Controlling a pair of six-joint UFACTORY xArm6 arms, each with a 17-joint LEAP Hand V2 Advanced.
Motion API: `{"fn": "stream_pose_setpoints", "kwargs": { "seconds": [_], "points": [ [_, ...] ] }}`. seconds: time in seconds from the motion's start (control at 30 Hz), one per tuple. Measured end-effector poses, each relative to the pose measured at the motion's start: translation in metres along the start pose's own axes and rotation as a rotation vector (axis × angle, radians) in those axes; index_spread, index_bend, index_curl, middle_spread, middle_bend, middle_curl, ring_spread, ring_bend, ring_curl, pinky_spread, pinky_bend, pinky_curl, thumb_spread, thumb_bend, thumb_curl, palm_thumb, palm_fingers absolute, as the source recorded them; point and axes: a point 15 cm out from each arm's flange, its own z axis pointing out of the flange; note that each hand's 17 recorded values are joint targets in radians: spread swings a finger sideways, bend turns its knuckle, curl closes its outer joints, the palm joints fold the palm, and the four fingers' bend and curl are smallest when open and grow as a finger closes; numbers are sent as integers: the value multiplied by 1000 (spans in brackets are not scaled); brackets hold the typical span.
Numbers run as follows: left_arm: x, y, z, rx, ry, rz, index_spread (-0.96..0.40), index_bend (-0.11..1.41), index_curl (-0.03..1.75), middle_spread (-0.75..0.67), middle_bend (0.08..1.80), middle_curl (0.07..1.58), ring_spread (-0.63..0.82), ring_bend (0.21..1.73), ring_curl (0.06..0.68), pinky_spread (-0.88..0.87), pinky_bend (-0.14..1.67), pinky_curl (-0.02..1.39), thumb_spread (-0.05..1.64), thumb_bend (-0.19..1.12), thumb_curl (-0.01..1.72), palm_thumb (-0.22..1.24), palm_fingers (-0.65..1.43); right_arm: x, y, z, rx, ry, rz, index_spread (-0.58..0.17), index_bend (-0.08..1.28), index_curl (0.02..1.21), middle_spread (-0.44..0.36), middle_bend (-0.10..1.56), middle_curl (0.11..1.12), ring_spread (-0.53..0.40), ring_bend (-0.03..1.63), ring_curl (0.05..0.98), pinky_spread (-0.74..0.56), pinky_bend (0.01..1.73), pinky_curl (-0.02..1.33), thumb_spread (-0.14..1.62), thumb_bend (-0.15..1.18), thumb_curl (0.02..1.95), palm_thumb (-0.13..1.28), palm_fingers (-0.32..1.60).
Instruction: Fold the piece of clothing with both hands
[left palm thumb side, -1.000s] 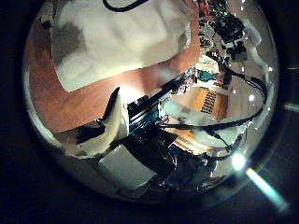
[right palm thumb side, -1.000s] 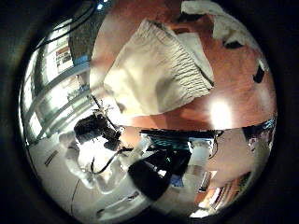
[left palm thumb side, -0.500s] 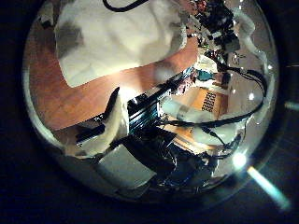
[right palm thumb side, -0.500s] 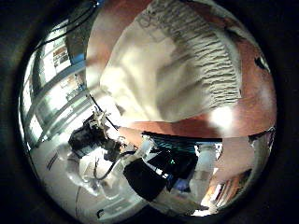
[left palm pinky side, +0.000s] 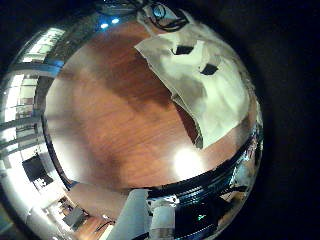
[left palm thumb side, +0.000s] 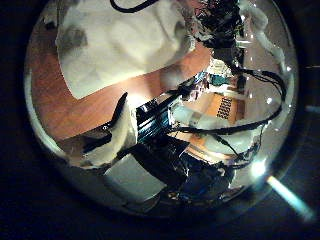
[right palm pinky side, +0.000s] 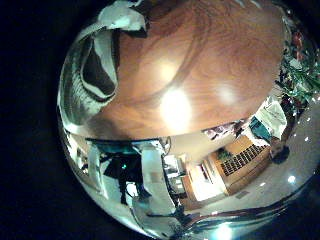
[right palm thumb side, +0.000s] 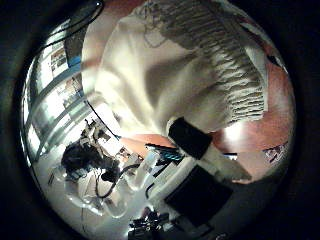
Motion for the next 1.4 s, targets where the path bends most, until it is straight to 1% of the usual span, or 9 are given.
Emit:
{"fn": "stream_pose_setpoints", "kwargs": {
  "seconds": [0.3,0.47,0.57,0.73,0.83,0.93,1.03,1.23,1.4],
  "points": [
    [-6,11,-6,7,3,0,-10,175,359,180,184,330,159,758,242,185,449,381,1152,-19,365,486,149,4,18,-38,91,-1,-1,-188,206,424,-33,524,444,-122,960,353,-17,900,377,1142,-20,377,588,308],
    [-13,13,-6,7,8,-4,-10,175,359,180,184,330,159,758,242,187,455,383,1152,-19,365,486,149,10,36,-66,159,-8,6,-202,226,445,-45,546,458,-105,911,345,28,819,342,1145,-21,382,583,244],
    [-18,15,-7,9,11,-11,-10,175,358,180,186,332,159,757,242,188,454,383,1152,-19,366,486,150,12,35,-71,171,-10,11,-213,245,454,-43,531,456,-76,867,334,79,786,318,1145,-20,384,582,212],
    [-18,15,-8,11,12,-6,-10,175,358,180,186,333,159,757,242,188,454,383,1152,-19,366,486,150,12,26,-60,150,-11,24,-213,260,461,-20,493,446,-14,785,310,185,735,287,1144,-20,388,579,169],
    [-20,16,-8,9,9,-3,-10,175,357,180,186,333,159,757,242,188,454,383,1152,-19,366,486,150,12,16,-42,102,-13,25,-209,279,467,-6,470,438,46,705,286,248,682,267,1148,-22,388,568,127],
    [-22,18,-9,5,10,-7,-15,175,357,180,185,334,159,757,242,188,454,384,1152,-19,366,486,150,13,5,-23,54,-15,29,-199,249,459,16,430,423,86,678,274,284,656,255,1150,-21,390,565,109],
    [-22,18,-9,3,10,-4,-17,175,357,180,185,334,159,757,242,188,454,384,1152,-19,366,486,149,7,-1,-16,40,-6,19,-193,218,447,34,391,408,114,657,267,305,629,245,1150,-22,391,561,110],
    [-22,19,-11,9,14,3,-18,175,357,180,185,334,159,761,241,188,453,384,1152,-19,366,486,150,-15,-7,-6,31,27,-10,-186,180,425,57,335,389,139,625,257,322,592,234,1145,-22,394,553,141],
    [-21,18,-13,14,14,6,-21,177,359,179,184,334,161,769,242,188,454,384,1152,-19,366,486,151,-21,-10,10,-8,45,-18,-180,187,416,66,278,373,112,666,264,299,628,236,1139,-19,397,562,250]
  ]
}}
